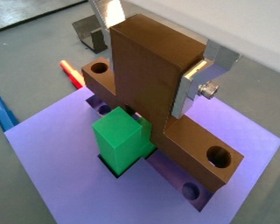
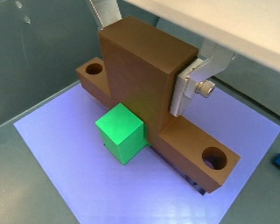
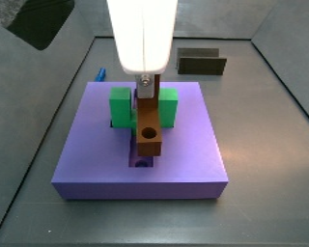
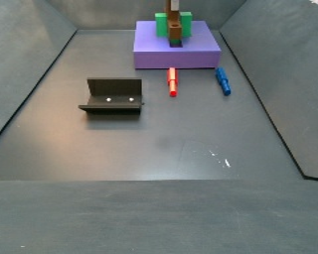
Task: Pick up the brown object. Move up. Move to above the board. Insert the brown object.
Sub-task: Insert the brown object.
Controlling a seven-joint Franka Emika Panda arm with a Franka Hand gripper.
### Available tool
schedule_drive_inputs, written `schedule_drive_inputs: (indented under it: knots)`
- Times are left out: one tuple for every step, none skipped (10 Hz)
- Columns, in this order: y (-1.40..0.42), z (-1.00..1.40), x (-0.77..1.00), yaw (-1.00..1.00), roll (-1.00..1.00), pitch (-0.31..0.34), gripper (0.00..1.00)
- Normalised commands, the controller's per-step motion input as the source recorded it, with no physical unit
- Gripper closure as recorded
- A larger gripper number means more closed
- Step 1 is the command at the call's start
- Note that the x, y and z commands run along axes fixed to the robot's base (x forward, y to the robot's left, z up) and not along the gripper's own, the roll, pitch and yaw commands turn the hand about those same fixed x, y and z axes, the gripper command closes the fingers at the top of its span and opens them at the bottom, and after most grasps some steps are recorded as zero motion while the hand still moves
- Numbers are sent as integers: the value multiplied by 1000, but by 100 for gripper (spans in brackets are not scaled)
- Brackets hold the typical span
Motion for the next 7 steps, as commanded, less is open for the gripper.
schedule_drive_inputs:
  knots:
    - [0, -203, -69, -66, -70, -49, 100]
    - [0, -171, -80, -103, -70, -36, 100]
    - [-49, -146, -69, -183, -33, -7, 100]
    - [-77, -131, 0, -226, -66, -23, 100]
    - [-51, -126, 0, -214, -59, -14, 100]
    - [-9, -137, 0, -180, -43, -4, 100]
    - [0, -146, 14, -151, -21, 0, 100]
